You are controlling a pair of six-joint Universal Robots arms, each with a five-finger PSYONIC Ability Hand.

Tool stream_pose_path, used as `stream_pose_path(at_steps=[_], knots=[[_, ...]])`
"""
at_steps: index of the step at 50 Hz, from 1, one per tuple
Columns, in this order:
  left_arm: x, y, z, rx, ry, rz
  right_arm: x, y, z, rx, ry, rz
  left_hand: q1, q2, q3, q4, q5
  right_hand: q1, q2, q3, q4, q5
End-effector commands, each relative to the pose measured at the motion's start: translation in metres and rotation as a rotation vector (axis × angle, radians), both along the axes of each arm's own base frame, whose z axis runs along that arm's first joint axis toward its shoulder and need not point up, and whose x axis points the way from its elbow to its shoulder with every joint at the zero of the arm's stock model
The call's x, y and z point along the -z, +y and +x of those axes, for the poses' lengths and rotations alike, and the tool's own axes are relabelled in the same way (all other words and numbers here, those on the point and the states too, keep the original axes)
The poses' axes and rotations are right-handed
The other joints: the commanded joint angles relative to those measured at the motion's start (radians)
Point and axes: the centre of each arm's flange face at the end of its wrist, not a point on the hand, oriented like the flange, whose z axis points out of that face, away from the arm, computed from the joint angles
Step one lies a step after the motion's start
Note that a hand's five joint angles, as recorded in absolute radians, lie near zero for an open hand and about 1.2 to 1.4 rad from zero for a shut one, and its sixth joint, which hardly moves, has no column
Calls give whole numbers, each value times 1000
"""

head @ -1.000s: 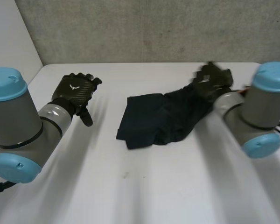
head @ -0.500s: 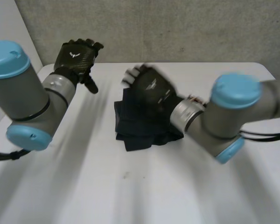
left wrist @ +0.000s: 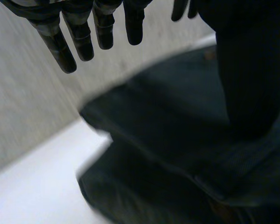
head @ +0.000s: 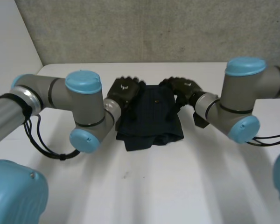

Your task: Fold the shorts.

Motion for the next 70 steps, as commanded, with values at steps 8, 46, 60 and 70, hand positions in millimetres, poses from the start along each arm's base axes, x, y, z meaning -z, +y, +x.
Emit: stream_pose_path(at_steps=[8,46,60,70], knots=[[28,-9,32,-178,-156,117,55,5,3,-15,287,6,21,14,2,8,-7,-27,-43,-37,-57,-58],[-215,121,152,-337,176,-72,-201,117,-125,490,67,-416,-18,-24,-36,-30,-45,-27,-43,-37,-57,-58],[-227,115,150,-338,201,-107,-202,117,-124,484,69,-425,-18,-25,-37,-31,-46,-27,-43,-37,-57,-58],[-225,110,148,-338,212,-124,-196,117,-121,471,76,-410,-18,-25,-37,-31,-46,-27,-43,-37,-57,-58]])
